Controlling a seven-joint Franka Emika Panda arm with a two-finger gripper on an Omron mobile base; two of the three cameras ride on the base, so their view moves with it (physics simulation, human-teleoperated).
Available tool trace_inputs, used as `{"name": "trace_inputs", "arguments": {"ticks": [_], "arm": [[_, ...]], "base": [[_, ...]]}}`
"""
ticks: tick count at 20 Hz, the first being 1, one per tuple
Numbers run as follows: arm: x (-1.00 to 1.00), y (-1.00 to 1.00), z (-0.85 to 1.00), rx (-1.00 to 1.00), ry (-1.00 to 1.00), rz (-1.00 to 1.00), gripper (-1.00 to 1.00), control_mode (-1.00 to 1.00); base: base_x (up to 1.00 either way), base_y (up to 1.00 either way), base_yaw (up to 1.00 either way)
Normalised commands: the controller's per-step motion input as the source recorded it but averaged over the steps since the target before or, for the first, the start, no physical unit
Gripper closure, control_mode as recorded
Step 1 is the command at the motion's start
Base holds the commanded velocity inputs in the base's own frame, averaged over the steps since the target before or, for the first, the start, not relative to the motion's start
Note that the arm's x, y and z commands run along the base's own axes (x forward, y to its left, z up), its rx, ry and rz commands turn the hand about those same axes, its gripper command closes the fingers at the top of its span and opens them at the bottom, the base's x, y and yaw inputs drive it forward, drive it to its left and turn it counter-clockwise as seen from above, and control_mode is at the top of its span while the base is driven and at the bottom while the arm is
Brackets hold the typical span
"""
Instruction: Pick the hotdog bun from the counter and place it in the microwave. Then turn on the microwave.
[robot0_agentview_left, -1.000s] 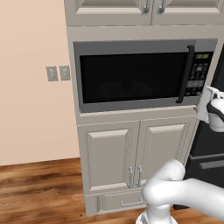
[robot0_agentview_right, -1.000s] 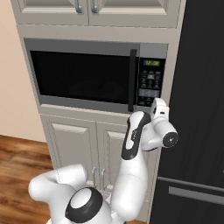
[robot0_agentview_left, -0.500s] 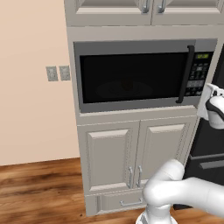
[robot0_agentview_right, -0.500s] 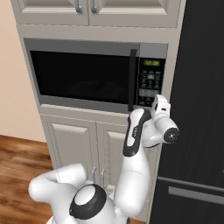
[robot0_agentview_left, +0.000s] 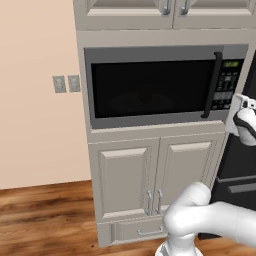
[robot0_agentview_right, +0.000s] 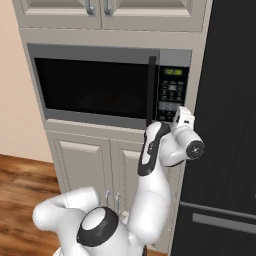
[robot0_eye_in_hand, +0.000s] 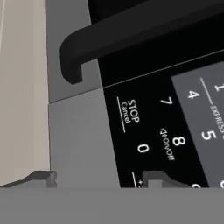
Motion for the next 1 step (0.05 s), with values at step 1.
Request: {"name": "trace_inputs", "arguments": {"ticks": [1], "arm": [[0.31, 0.00, -0.26, 0.07, 0.07, 0.00, -1.00, -1.00]], "base": [[0.00, 0.00, 0.00]]}}
